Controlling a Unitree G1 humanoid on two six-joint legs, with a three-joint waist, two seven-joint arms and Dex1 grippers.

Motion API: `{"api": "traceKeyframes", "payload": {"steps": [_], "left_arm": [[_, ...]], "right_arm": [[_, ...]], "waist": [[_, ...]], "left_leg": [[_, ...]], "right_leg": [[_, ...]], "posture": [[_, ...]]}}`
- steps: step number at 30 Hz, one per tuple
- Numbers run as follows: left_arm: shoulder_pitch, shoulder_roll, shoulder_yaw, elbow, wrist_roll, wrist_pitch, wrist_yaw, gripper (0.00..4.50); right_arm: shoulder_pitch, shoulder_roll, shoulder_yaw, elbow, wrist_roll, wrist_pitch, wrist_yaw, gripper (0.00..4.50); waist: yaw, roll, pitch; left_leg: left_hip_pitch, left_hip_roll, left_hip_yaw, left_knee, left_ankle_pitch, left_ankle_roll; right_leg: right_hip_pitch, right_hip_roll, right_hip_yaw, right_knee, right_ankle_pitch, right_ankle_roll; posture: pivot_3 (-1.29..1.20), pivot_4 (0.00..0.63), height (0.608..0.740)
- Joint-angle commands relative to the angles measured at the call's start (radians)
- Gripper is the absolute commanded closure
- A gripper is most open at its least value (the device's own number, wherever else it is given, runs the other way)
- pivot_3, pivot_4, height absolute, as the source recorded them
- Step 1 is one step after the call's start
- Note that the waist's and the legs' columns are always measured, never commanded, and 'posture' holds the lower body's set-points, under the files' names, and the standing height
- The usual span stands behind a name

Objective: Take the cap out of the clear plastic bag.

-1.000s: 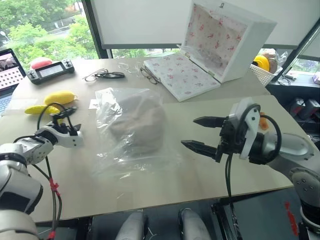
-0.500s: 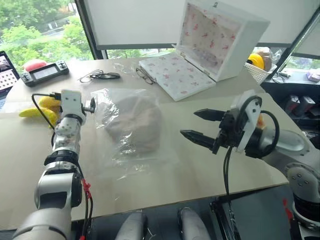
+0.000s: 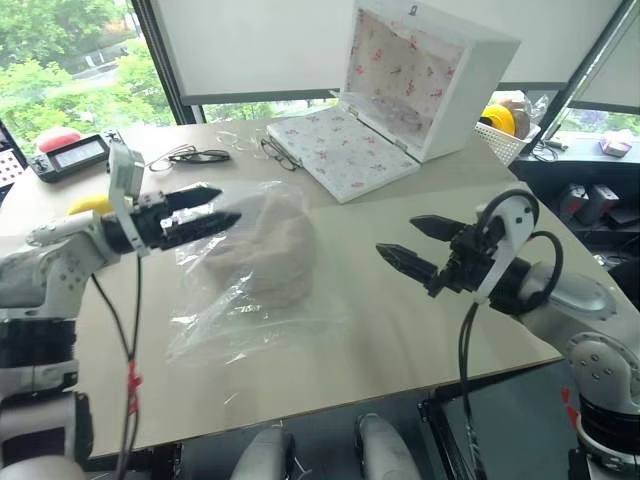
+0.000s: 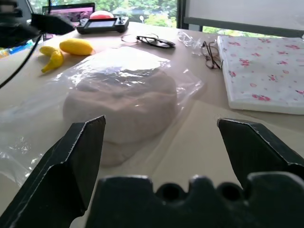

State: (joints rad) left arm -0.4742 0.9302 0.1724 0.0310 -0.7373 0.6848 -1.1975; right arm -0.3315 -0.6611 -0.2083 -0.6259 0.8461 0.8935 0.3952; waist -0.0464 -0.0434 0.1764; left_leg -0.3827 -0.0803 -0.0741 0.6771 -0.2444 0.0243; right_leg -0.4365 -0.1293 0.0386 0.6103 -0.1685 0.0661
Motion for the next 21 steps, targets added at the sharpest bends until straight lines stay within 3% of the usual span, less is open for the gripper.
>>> {"api": "traceKeyframes", "payload": {"steps": [1,10,16,21], "left_arm": [[0.068,0.081,-0.018,-0.114,0.029,-0.035,-0.118,0.04],[0.296,0.185,-0.027,-0.261,0.155,-0.188,-0.224,0.04],[0.319,0.149,0.000,-0.262,0.161,-0.213,-0.182,0.04],[0.303,0.129,-0.006,-0.257,0.155,-0.203,-0.161,0.04]], "right_arm": [[0.005,-0.023,-0.046,-0.001,-0.007,-0.038,0.024,0.00],[0.012,-0.039,-0.017,0.020,-0.022,-0.047,0.084,0.00],[0.016,-0.045,0.001,0.000,-0.028,-0.044,0.107,0.00],[0.051,-0.189,0.173,-0.168,-0.121,-0.064,0.238,0.00]], "waist": [[0.004,0.000,0.000],[0.017,0.001,0.001],[0.028,0.001,0.001],[0.029,0.003,0.002]], "left_leg": [[0.000,0.001,0.000,0.000,0.000,0.000],[-0.002,0.003,0.002,0.000,-0.002,0.000],[-0.001,0.006,0.003,0.000,-0.003,-0.001],[-0.003,0.006,0.003,0.000,-0.003,-0.001]], "right_leg": [[0.000,0.000,0.000,0.000,0.000,0.000],[-0.002,0.001,0.000,-0.002,0.000,-0.001],[-0.001,0.004,-0.001,-0.002,-0.001,-0.002],[-0.002,0.004,-0.001,-0.003,-0.001,-0.002]], "posture": [[0.00,0.150,0.740],[0.00,0.150,0.740],[0.00,0.150,0.740],[0.00,0.150,0.740]]}}
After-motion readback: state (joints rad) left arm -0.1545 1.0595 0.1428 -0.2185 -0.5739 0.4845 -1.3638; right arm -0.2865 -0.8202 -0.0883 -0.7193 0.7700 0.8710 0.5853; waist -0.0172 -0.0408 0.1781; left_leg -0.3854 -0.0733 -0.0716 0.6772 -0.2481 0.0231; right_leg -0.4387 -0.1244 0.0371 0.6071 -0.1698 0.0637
